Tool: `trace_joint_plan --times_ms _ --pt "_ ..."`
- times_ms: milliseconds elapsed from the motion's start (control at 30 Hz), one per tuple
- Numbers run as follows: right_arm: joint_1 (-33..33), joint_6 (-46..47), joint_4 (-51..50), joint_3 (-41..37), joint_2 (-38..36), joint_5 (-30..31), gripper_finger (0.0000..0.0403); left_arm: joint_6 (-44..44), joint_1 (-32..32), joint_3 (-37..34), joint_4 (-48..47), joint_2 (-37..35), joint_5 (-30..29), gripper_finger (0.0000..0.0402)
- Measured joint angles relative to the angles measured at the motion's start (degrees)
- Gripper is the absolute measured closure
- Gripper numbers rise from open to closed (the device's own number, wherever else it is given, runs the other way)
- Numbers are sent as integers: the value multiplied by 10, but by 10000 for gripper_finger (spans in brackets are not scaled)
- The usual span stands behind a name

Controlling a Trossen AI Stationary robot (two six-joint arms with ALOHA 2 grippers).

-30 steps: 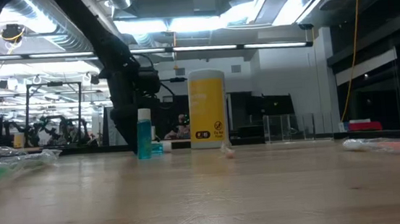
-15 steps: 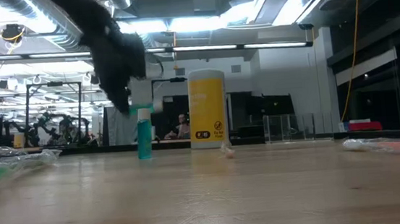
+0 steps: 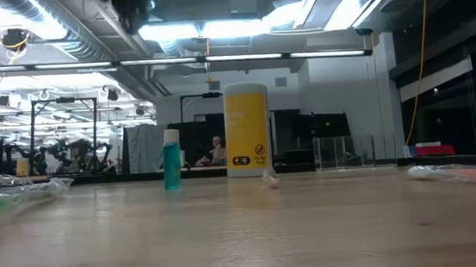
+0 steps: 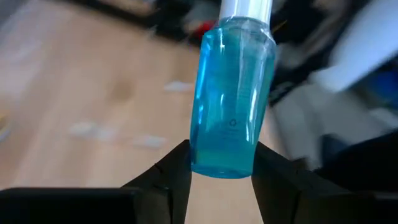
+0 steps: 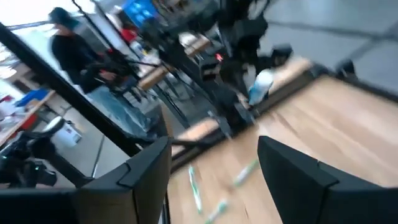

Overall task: Pick & Place toothbrushing station
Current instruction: Put the top blue mouthwash into the transparent organizer

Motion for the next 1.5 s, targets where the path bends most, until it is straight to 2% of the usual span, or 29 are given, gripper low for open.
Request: trace_joint_plan --times_ms 133,300,467,567,667,767,833,967,1367,1500 --pt "-33 -73 66 0 22 -102 160 -103 -52 0 64 -2 32 265" --pt "-71 -133 73 0 41 -209 160 -179 -98 0 91 23 107 265" --pt "-88 -207 61 15 60 -263 160 -221 -134 0 95 49 167 265" --pt "-86 -300 42 41 84 -285 160 -253 -152 0 125 70 190 265" --pt "-75 -392 0 73 119 -290 160 -297 -168 0 189 94 214 265" --pt "-71 -426 -53 109 156 -265 160 -341 -183 0 249 119 232 265" --pt "-72 -424 -73 131 175 -243 160 -361 -193 0 270 130 237 265" --pt "-73 -411 -79 158 195 -240 160 -372 -208 0 283 147 238 265" --pt "-68 -377 -75 163 225 -312 160 -380 -218 0 322 165 230 265" --pt "-69 -377 -61 163 225 -310 160 -395 -218 0 337 165 228 265"
